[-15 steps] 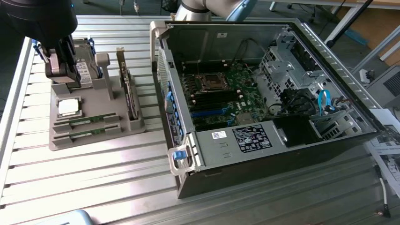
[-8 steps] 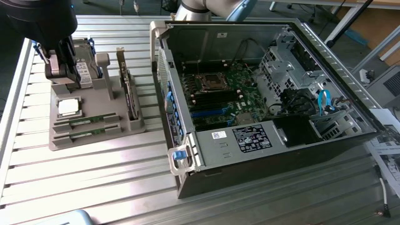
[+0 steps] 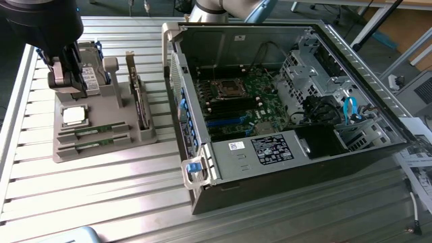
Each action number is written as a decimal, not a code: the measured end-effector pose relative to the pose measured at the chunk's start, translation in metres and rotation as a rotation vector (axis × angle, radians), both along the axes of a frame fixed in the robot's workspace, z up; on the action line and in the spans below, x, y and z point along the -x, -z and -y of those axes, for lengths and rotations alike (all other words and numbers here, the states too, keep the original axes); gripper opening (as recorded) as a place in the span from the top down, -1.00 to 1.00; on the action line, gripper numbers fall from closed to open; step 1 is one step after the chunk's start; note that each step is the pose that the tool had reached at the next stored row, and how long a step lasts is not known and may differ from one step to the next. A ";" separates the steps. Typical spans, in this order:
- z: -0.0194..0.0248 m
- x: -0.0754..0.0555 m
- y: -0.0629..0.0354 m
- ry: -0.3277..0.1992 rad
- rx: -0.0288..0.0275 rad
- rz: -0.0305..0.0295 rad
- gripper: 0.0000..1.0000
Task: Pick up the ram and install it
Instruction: 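Pick up the ram and move it above insertion slot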
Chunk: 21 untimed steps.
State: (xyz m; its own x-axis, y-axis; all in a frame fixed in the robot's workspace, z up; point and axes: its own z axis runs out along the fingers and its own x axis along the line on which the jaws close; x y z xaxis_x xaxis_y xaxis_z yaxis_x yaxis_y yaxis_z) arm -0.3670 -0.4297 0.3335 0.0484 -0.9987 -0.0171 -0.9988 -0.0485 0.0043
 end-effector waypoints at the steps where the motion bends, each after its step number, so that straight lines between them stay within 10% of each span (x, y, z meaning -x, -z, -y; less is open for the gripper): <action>1: 0.0000 0.000 0.0000 0.000 0.0000 0.0000 0.52; 21: 0.0002 0.000 0.0139 0.000 -0.0003 0.0000 0.52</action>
State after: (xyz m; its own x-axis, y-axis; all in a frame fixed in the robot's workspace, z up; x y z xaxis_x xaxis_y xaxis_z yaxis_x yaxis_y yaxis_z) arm -0.3670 -0.4299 0.3196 0.0485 -0.9987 -0.0174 -0.9988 -0.0486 0.0043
